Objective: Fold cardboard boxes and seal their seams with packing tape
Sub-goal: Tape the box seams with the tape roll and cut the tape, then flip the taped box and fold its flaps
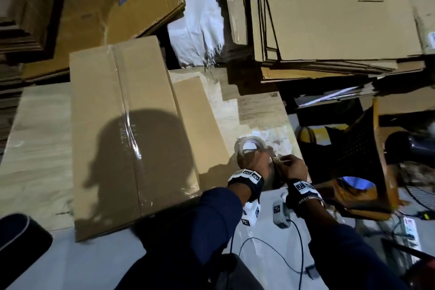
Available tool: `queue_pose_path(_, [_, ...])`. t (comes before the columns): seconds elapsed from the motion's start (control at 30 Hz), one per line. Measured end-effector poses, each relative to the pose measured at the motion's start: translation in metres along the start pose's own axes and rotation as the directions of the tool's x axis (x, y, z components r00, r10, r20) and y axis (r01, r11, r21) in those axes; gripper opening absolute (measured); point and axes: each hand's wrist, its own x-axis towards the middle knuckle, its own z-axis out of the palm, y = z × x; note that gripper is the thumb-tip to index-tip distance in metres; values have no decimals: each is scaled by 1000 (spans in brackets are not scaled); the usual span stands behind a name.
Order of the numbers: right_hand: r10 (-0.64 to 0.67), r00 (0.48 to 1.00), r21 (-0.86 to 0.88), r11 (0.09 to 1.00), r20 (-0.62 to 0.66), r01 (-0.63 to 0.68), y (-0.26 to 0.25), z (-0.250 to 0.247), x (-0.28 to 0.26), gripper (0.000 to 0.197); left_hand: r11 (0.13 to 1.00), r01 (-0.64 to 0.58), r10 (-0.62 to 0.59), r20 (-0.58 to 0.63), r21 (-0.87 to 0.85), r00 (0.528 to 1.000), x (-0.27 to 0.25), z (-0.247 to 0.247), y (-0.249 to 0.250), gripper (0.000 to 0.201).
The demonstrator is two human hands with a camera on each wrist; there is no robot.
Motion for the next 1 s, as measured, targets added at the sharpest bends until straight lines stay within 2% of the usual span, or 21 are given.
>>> queue_pose_path(0.07, [-5, 999, -96, 995, 35, 8, -6, -8, 4, 26, 1000, 8, -8, 5, 14, 1000, 6, -19, 2, 65])
queue_pose_path(0.13, [-26, 998, -155, 987, 59, 35, -21, -18, 7, 22, 999, 40, -40, -12, 5, 999, 10, -48, 5, 72])
queue_pose_path(0.27, [-248, 963, -251, 930, 102, 266, -89, -38, 6, 18, 999, 55, -54, -157, -2, 986, 15, -113, 8, 62])
queue_pose_path(0.4, [-440, 885, -73, 888, 151, 453, -193, -48, -12, 11, 996, 85, -82, -311, -3, 947, -2, -196, -14, 52])
queue_pose_path(0.47, [-517, 830, 4, 850, 209, 527, -250, -43, -29, 9, 993, 119, -113, -375, -7, 920, -15, -237, -39, 51])
queue_pose_path(0.6, [-615, 729, 103, 780, 300, 617, -338, -1, -53, 29, 969, 239, -242, -435, -63, 867, -51, -291, -116, 52])
queue_pose_path(0.67, [-652, 679, 98, 742, 338, 663, -371, 21, -71, 20, 945, 312, -322, -430, -96, 844, -69, -305, -164, 50])
queue_pose_path(0.7, [-659, 671, 65, 728, 339, 682, -386, 29, -82, 20, 932, 349, -354, -426, -94, 832, -78, -310, -187, 48])
queue_pose_path(0.8, [-644, 701, -56, 723, 307, 688, -411, 50, -99, 44, 899, 435, -414, -427, -51, 804, -100, -315, -245, 44])
queue_pose_path(0.87, [-610, 730, -105, 741, 308, 663, -425, 65, -103, 62, 877, 479, -438, -446, -23, 781, -111, -318, -280, 52])
queue_pose_path(0.93, [-552, 760, -119, 777, 342, 618, -438, 77, -104, 87, 858, 510, -475, -456, -53, 752, -114, -322, -305, 74])
queue_pose_path(1.0, [-489, 791, -100, 825, 368, 556, -447, 86, -104, 124, 840, 531, -525, -422, -116, 739, -109, -325, -321, 102])
